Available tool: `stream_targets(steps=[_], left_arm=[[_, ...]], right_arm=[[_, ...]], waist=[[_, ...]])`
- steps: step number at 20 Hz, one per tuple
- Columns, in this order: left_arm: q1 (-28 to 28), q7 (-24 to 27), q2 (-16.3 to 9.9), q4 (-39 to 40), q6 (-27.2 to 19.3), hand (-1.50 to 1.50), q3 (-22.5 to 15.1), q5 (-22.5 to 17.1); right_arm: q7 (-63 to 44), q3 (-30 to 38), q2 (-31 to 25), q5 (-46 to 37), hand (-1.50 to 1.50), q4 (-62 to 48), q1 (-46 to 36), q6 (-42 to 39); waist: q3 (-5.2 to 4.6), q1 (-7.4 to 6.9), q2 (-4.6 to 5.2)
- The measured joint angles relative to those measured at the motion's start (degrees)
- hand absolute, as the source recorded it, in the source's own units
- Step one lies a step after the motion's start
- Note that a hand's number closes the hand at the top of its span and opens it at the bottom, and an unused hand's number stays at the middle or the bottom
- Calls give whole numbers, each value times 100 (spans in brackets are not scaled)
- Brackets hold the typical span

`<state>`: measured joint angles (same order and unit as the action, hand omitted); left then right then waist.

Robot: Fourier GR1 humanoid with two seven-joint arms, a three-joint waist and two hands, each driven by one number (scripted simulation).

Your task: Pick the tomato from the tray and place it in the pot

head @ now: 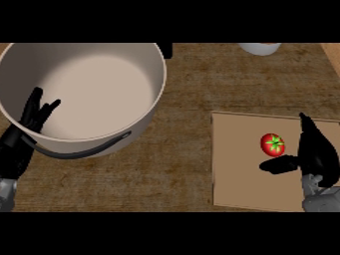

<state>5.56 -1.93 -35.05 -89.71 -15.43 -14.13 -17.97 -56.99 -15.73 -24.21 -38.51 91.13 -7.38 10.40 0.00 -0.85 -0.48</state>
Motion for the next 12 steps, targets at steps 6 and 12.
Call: stream_targets(steps=[6,12], left_arm=[[-59,-49,-85,-12,-7,0,24,31],[-129,-118,-146,-37,-1,0,55,29]], right_arm=[[-597,-41,163,-43,-150,217,-357,-585],[-757,-21,360,-115,-150,192,-478,-867]], waist=[[23,70,-26],[38,121,-24]])
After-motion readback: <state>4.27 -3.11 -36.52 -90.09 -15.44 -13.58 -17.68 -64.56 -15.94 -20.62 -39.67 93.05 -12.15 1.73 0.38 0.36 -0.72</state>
